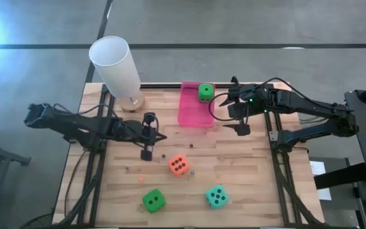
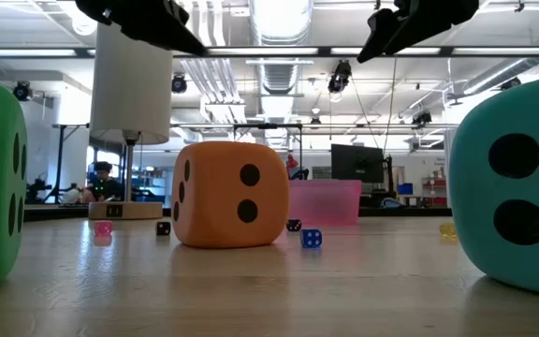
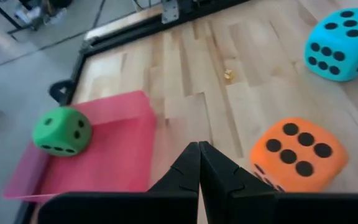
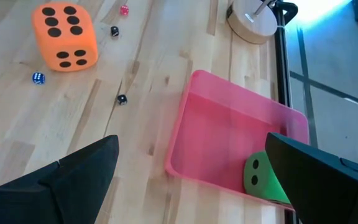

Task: Pick & Place Dice
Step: Put the big orange dice into the red container

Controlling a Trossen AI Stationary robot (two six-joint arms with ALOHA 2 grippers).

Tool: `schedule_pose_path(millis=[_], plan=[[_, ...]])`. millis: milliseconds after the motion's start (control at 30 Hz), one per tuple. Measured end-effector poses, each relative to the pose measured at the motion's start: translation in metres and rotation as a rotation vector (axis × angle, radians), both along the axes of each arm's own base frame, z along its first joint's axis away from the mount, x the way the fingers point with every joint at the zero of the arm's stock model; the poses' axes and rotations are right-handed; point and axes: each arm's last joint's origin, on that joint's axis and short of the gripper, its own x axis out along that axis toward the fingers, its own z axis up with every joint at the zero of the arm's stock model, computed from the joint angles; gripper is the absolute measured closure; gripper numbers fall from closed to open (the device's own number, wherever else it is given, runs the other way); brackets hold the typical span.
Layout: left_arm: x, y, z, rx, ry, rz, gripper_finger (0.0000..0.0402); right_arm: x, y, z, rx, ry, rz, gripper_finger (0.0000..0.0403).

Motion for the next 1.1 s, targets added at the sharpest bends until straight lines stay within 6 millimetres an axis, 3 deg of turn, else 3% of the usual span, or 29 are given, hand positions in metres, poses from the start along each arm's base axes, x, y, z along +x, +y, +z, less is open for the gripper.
schedule_pose_path(millis=[633, 900, 1100], plan=[[0.042, -0.030, 0.011, -0.089, 0.179, 0.068, 0.0396, 0.000, 0.000, 0.000, 0.002, 0.001, 0.000, 0.0003], [0.058, -0.052, 0.009, 0.011, 0.267, -0.047, 0.0396, 0.000, 0.000, 0.000, 0.002, 0.001, 0.000, 0.0003], [0.065, -0.057, -0.001, 0.031, 0.305, -0.093, 0.0396, 0.000, 0.000, 0.000, 0.001, 0.001, 0.001, 0.0003]])
